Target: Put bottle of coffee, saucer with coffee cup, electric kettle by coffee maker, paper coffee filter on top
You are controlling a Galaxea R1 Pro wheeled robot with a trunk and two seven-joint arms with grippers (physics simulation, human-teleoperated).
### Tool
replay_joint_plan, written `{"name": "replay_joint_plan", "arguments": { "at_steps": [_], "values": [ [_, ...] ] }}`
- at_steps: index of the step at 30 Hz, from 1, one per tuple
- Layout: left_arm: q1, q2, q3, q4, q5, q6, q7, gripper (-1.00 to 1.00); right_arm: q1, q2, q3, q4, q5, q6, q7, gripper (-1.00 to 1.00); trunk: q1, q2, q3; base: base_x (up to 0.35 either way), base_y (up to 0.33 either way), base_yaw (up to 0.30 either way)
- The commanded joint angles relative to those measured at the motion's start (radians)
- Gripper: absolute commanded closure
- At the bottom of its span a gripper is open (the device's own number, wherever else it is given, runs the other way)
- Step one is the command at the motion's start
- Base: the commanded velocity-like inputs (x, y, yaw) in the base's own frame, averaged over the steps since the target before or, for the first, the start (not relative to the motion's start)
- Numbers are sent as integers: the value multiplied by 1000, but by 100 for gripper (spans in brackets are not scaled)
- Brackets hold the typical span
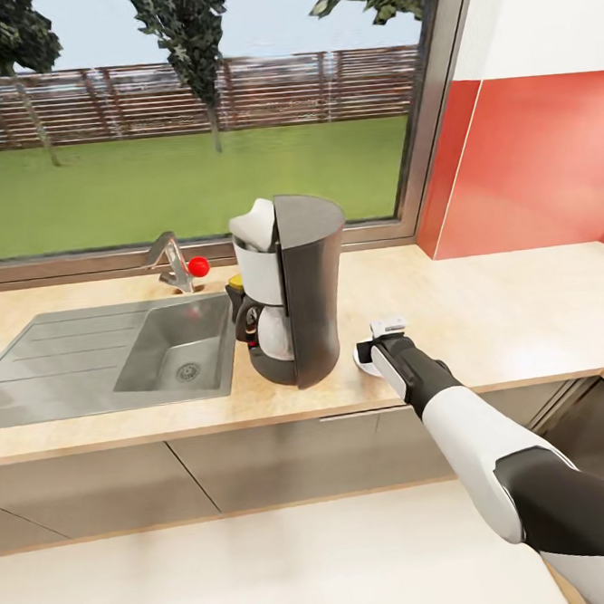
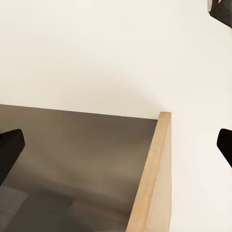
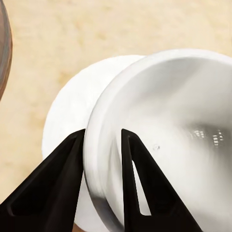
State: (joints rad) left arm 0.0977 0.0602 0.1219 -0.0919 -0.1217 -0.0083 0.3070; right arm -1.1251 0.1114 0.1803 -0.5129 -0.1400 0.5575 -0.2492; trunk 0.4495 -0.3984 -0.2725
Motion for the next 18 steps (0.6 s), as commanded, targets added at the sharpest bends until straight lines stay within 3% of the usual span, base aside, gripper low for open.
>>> {"name": "replay_joint_plan", "arguments": {
  "at_steps": [1,2,3,18],
  "values": [
    [1,0,8,-2,-10,-1,1,-100,-1,-1,7,-1,-10,4,-8,100,1,-2,-2,0,0,0],
    [1,0,8,-2,-10,-1,1,-100,-1,-1,7,-1,-10,4,-8,100,1,-2,-2,0,0,0],
    [1,0,8,-2,-10,-1,1,-100,-1,-1,7,-1,-10,4,-8,-100,1,-2,-2,0,0,0],
    [1,0,8,-2,-12,-2,0,-100,-1,2,3,-19,-12,2,-8,-100,1,-2,-2,0,0,0]
  ]
}}
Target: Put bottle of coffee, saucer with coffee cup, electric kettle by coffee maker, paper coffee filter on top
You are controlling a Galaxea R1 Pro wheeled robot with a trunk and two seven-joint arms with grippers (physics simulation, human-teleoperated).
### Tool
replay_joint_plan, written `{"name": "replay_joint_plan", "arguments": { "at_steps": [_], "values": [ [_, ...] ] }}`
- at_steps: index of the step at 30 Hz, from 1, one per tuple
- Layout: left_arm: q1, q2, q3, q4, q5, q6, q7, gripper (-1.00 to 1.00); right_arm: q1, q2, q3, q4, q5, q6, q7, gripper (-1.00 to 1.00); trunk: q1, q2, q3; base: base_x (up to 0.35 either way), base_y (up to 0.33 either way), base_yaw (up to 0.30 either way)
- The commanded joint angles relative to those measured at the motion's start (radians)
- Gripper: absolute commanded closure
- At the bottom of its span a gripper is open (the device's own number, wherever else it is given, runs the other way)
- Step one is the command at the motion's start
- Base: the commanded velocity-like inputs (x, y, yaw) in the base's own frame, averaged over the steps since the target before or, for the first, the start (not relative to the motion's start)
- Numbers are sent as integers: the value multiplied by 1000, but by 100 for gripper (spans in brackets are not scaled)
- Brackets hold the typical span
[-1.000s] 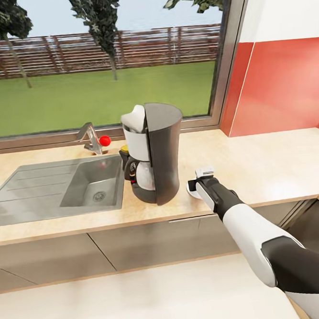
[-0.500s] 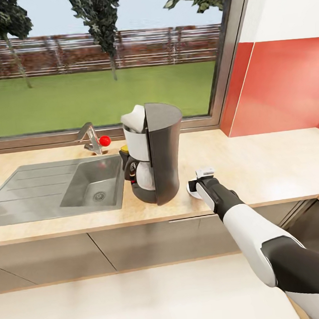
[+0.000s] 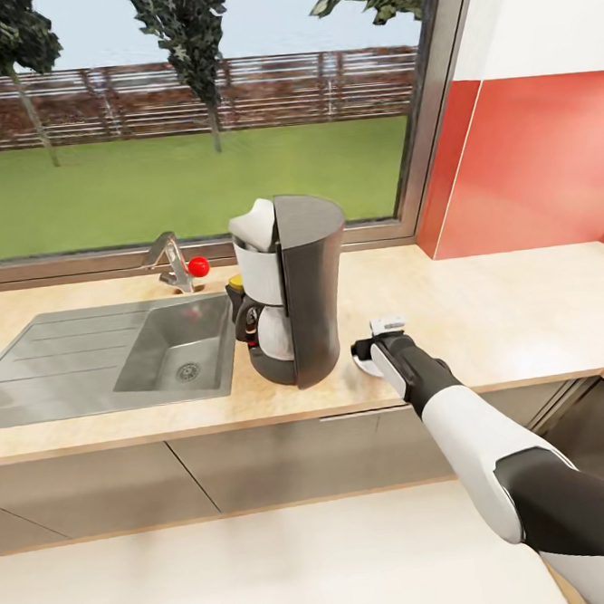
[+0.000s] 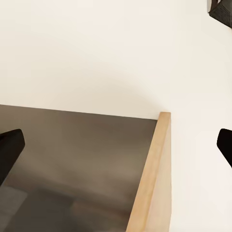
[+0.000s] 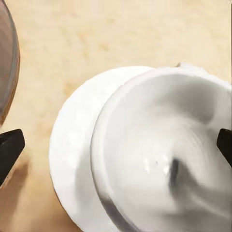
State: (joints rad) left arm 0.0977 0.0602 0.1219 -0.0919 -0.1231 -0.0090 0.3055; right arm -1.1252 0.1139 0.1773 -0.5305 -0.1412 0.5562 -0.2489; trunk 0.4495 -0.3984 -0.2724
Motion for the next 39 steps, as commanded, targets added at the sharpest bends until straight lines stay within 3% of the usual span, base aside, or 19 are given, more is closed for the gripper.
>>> {"name": "replay_joint_plan", "arguments": {
  "at_steps": [1,8,17,21,30,39],
  "values": [
    [0,0,8,-2,-10,-1,1,-100,-1,-1,5,-8,-11,4,-9,-100,1,-2,-2,0,0,0],
    [1,0,8,-2,-9,-2,1,-100,-1,0,0,-189,-9,11,-14,-100,1,-2,-2,0,0,0],
    [0,0,6,-2,-11,-1,1,-100,-1,-1,1,-232,-9,13,-15,-100,1,-2,-2,0,0,0],
    [0,-1,4,-2,-13,-1,1,-100,-1,-6,6,-295,-8,12,-15,-100,1,-2,-2,0,0,0],
    [0,-3,-1,-2,-17,0,1,-100,-1,-8,8,-310,-6,9,-15,-100,1,-2,-2,0,-6,0],
    [0,-4,-1,-2,-15,0,1,-100,-1,-10,7,-308,-5,9,-15,-100,1,-2,-2,-15,-226,0]
  ]
}}
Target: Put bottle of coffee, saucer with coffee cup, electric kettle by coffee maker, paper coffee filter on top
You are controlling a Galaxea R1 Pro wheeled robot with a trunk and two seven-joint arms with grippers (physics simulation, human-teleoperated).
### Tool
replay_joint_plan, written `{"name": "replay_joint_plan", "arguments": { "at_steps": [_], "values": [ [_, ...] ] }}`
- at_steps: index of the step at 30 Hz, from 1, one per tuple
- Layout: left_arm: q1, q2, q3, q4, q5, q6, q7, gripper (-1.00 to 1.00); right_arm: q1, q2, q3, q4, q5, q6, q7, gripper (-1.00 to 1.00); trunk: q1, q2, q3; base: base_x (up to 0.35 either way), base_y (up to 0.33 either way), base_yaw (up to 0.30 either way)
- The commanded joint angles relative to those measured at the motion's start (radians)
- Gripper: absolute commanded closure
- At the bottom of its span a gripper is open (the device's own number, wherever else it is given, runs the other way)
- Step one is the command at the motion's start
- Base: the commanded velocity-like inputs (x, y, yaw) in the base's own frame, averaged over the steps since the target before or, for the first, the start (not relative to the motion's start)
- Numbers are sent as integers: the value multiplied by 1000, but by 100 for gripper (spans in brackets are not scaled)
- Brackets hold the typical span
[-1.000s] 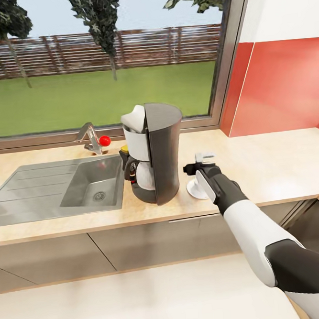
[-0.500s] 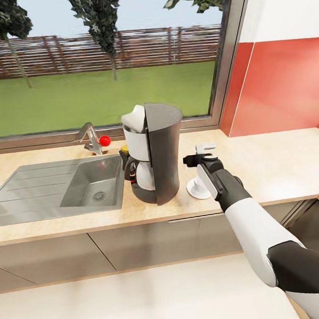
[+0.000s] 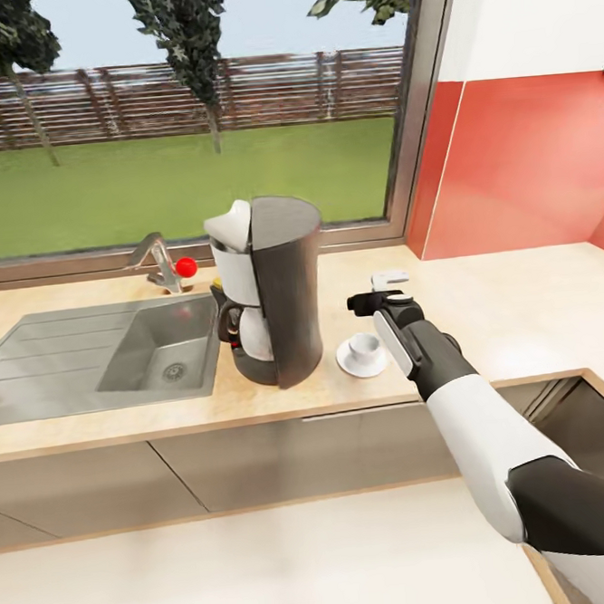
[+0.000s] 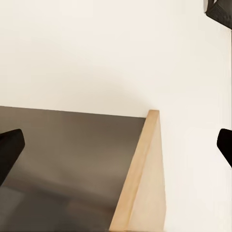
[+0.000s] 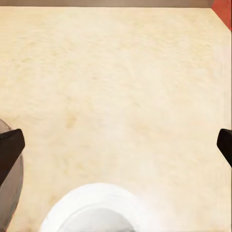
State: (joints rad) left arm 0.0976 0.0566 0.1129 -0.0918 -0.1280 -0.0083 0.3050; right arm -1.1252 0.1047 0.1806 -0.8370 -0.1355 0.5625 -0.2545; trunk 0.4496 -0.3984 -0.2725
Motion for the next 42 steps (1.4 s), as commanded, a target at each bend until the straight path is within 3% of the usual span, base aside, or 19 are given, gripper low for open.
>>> {"name": "replay_joint_plan", "arguments": {
  "at_steps": [1,4,12,16,19,22,23,25,26,27,28,31,32,36,39,42],
  "values": [
    [1,0,8,-2,-10,-1,2,-100,-1,-1,3,-1,-10,3,-9,-100,0,-2,-2,-76,-265,0],
    [1,-1,12,-2,-8,-2,2,-100,-1,-20,3,0,-10,4,-9,-100,0,-2,-1,-124,-254,-53],
    [1,2,14,-4,-6,-2,2,-100,2,-23,3,1,-10,2,-9,-100,0,-2,5,-267,-144,-237],
    [0,2,14,-5,-5,-3,2,-100,55,-23,3,2,-11,-23,-10,-100,0,-2,9,-324,-22,-259],
    [-1,2,14,-5,-5,-4,2,-100,139,-23,3,5,-10,-221,-11,-100,0,-2,12,-331,-4,-245],
    [-1,2,14,-6,-5,-4,2,-100,223,-26,3,29,-8,-519,-10,-100,0,-2,13,-189,-1,-113],
    [-1,0,14,-6,-5,-4,2,-100,255,-33,3,66,-8,-658,-10,-100,0,-2,13,-59,0,-35],
    [-1,-1,13,-7,-5,-4,2,-100,277,-39,2,144,-9,-822,-12,-100,0,-2,13,-31,0,-18],
    [-1,-2,13,-7,-5,-5,2,-100,280,-41,2,168,-9,-861,-12,-100,0,-2,13,-15,0,-9],
    [-2,-2,13,-8,-5,-5,2,-100,287,-43,2,255,-10,-984,-12,-100,0,-2,13,-10,0,-6],
    [-2,-2,13,-8,-5,-5,2,-100,288,-44,2,292,-11,-1030,-12,-100,0,-2,14,-8,0,-5],
    [-2,-2,13,-8,-5,-5,2,-100,293,-46,-1,580,-15,-1349,-12,-100,0,-2,14,-3,0,-2],
    [-2,-3,11,-8,-6,-5,2,-100,296,-45,-1,750,-14,-1528,-12,-100,0,-2,14,0,0,0],
    [-3,-8,7,-8,-9,-4,1,-100,391,-43,0,801,-13,-1581,-11,-100,0,-2,14,0,0,0],
    [-3,-10,6,-9,-11,-4,2,-100,518,-34,1,809,-12,-1511,-9,-100,0,-2,14,0,0,0],
    [-4,-10,7,-20,-11,-5,2,-100,592,-24,2,810,-11,-1377,-7,-100,0,-2,14,0,0,0]
  ]
}}
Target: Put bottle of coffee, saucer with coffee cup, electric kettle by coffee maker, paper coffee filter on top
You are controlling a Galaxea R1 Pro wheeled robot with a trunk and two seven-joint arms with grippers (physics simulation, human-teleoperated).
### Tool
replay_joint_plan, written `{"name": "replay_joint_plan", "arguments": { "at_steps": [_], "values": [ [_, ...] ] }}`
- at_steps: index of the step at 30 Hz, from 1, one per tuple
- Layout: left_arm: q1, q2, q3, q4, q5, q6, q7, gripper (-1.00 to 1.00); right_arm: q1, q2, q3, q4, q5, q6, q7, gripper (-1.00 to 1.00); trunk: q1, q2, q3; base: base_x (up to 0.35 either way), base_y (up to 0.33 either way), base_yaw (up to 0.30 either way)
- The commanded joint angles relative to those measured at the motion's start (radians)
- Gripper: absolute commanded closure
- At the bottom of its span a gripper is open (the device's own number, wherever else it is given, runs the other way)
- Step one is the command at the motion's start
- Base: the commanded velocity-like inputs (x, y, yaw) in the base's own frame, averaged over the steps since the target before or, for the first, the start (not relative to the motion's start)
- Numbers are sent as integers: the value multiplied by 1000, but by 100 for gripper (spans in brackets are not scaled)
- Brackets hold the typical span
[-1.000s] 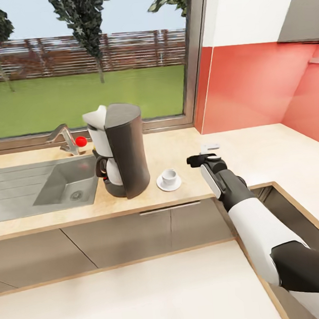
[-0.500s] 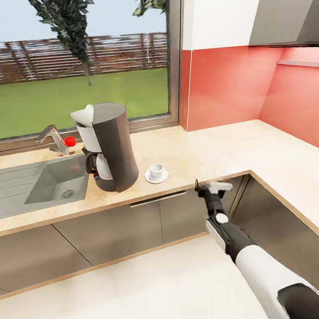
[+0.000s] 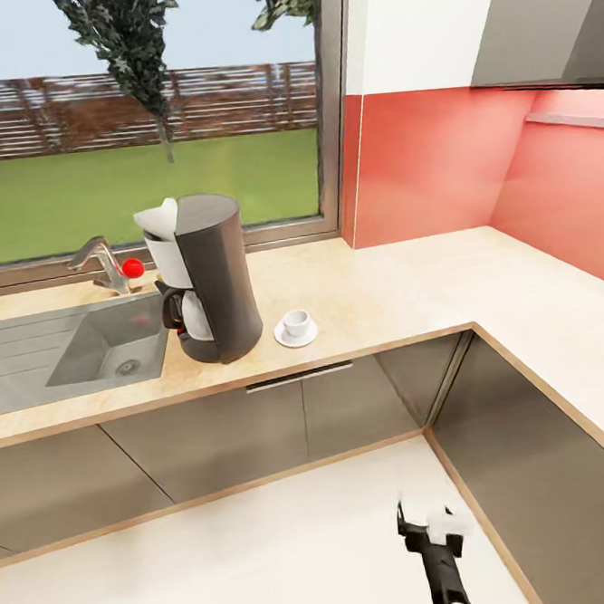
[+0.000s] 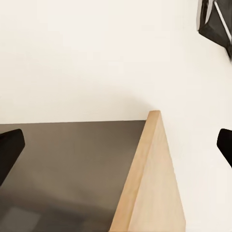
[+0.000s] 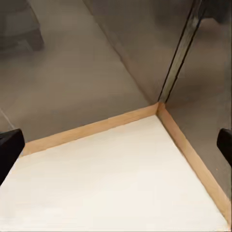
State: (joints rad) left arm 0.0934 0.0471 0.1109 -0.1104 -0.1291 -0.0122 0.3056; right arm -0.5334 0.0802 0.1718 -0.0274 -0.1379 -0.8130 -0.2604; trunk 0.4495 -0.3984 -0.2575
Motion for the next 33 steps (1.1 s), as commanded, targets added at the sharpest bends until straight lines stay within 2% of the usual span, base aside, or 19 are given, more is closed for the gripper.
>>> {"name": "replay_joint_plan", "arguments": {
  "at_steps": [1,2,5,6,9,11,14,16,17,27,33],
  "values": [
    [0,-1,8,-12,-10,-1,1,-100,13,3,11,1,-8,62,-1,-100,1,-2,-1,0,0,0],
    [0,-3,8,-30,-10,0,1,-100,25,5,11,1,-8,176,0,-100,1,-2,-1,0,0,0],
    [0,-6,8,-67,-10,1,1,-100,43,5,10,1,-8,432,5,-100,1,-2,-1,0,0,0],
    [0,-7,8,-76,-10,0,1,-100,58,3,10,1,-8,545,6,-100,1,-2,-1,0,0,0],
    [0,-8,10,-96,-6,-2,1,-100,77,-3,13,1,-3,718,14,-100,1,-2,-1,0,0,0],
    [0,-14,11,-97,-5,-15,1,-100,89,-4,19,1,17,732,49,-100,1,-2,-1,0,0,0],
    [0,-22,13,-91,-6,-43,1,-100,104,-15,37,1,95,740,136,-100,1,-2,-1,0,0,0],
    [0,-23,17,-85,-5,-50,1,-100,110,-20,41,1,136,741,173,-100,1,-2,-1,0,0,0],
    [1,-23,19,-83,-4,-51,1,-100,111,-21,42,1,144,741,180,-100,1,-2,-1,0,0,0],
    [2,-26,23,-82,-1,-48,3,-100,116,-22,42,1,158,742,187,-100,1,-2,-1,0,0,0],
    [1,-64,21,-95,-1,-56,1,-100,116,-23,43,1,158,745,190,-100,1,-2,-5,0,0,144]
  ]
}}
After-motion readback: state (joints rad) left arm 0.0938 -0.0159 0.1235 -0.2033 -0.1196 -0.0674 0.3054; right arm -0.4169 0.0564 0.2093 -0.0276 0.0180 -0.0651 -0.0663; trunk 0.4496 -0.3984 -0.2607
